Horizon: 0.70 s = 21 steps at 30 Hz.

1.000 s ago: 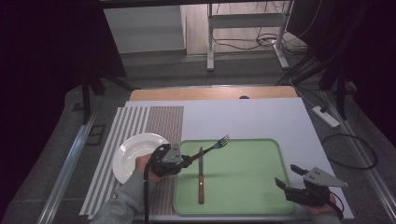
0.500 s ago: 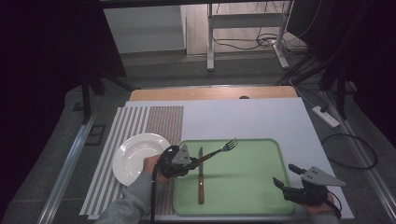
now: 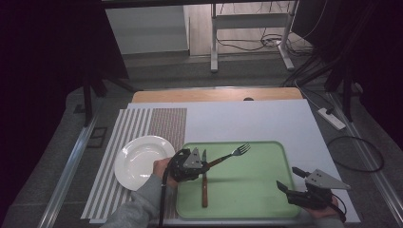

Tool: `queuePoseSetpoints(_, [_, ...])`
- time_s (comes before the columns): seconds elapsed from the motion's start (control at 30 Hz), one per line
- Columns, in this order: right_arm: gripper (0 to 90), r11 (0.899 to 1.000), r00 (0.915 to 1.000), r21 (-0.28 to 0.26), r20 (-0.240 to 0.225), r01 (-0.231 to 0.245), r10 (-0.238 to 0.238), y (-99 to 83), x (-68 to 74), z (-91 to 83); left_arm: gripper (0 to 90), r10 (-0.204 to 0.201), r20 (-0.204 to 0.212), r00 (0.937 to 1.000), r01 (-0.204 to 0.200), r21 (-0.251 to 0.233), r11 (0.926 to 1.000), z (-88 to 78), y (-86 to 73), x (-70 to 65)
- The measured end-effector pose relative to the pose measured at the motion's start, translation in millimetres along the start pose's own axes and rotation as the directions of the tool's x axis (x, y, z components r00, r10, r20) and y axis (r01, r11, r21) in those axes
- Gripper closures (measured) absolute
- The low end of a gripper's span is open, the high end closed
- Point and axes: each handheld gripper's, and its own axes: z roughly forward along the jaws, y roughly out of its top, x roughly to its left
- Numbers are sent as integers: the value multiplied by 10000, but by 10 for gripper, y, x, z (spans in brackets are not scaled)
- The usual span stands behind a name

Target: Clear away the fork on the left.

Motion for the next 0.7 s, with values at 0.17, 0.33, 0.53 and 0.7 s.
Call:
queuePoseSetpoints(0.17, [219,10000,10000,-37,-61,-67,67,6,6,8,760,53,130,9999,-53,14,10000,60,55,-50])
queuePoseSetpoints(0.33, [220,10000,9999,-56,-130,-47,46,17,20,20,760,140,281,9995,-140,9,9999,124,121,-96])
queuePoseSetpoints(0.53, [219,10000,9995,-52,-322,-7,6,35,54,51,759,204,441,9988,-207,58,9998,228,185,-168])
queuePoseSetpoints(0.7, [221,9998,9987,-131,-502,-124,117,63,83,84,760,204,524,9984,-205,25,9998,282,230,-194])
